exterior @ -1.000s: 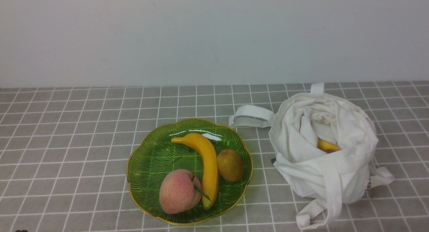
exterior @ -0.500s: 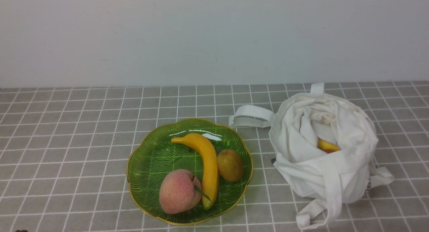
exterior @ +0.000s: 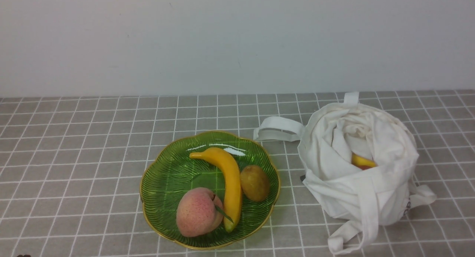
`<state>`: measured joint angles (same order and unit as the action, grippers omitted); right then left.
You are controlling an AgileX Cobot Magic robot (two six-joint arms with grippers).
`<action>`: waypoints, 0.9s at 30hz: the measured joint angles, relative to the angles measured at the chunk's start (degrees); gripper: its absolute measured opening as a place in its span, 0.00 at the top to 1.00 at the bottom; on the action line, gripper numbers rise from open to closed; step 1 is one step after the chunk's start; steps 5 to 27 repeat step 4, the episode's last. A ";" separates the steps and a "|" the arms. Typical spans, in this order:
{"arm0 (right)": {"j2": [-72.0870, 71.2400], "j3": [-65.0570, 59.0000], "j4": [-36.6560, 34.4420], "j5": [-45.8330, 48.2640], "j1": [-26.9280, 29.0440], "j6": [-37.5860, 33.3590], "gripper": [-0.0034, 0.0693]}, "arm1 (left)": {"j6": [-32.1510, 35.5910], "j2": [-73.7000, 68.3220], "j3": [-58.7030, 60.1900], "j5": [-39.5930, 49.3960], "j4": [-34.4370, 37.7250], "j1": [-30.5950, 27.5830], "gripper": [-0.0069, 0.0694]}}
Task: Take the fruit out of the bag on the grey coffee tablecloth and place them on the plate.
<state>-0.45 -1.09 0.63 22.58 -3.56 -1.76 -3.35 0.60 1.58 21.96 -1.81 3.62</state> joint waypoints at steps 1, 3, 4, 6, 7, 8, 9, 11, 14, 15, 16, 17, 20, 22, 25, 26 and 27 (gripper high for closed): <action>0.00 0.00 0.00 0.00 0.00 0.00 0.97 | 0.00 0.00 0.00 0.00 0.00 0.00 0.92; 0.00 0.00 0.00 0.00 0.00 0.00 0.97 | 0.00 0.00 0.00 0.00 0.00 0.00 0.92; 0.00 0.00 0.00 0.00 0.00 0.00 0.97 | 0.00 0.00 0.00 0.00 0.00 0.00 0.92; 0.00 0.00 0.00 0.00 0.00 0.00 0.97 | 0.00 0.00 0.00 0.00 0.00 0.00 0.92; 0.00 0.00 0.00 0.00 0.00 0.00 0.97 | 0.00 0.00 0.00 0.00 0.00 0.00 0.92; 0.00 0.00 0.00 0.00 0.00 0.00 0.97 | 0.00 0.00 0.00 0.00 0.00 0.00 0.92; 0.00 0.00 0.00 0.00 0.00 0.00 0.97 | 0.00 0.00 0.00 0.00 0.00 0.00 0.92; 0.00 0.00 0.00 0.00 0.00 0.00 0.97 | 0.00 0.00 0.00 0.00 0.00 0.00 0.92; 0.00 0.00 0.00 0.00 0.00 0.00 0.97 | 0.00 0.00 0.00 0.00 0.00 0.00 0.92; 0.00 0.00 0.00 0.00 0.00 0.00 0.97 | 0.00 0.00 0.00 0.00 0.00 0.00 0.92; 0.00 0.00 0.00 0.00 0.00 0.00 0.97 | 0.00 0.00 0.00 0.00 0.00 0.00 0.92; 0.00 0.00 0.00 0.00 0.00 0.00 0.97 | 0.00 0.00 0.00 0.00 0.00 0.00 0.92; 0.00 0.00 0.00 0.00 0.00 0.00 0.97 | 0.00 0.00 0.00 0.00 0.00 0.00 0.92; 0.00 0.00 0.00 0.00 0.00 0.00 0.97 | 0.00 0.00 0.00 0.00 0.00 0.00 0.92; 0.00 0.00 0.00 0.00 0.00 0.00 0.97 | 0.00 0.00 0.00 0.00 0.00 0.00 0.92; 0.00 0.00 0.00 0.00 0.00 0.00 0.97 | 0.00 0.00 0.00 0.00 0.00 0.00 0.92; 0.00 0.00 0.00 0.00 0.00 0.00 0.97 | 0.00 0.00 0.00 0.00 0.00 0.00 0.92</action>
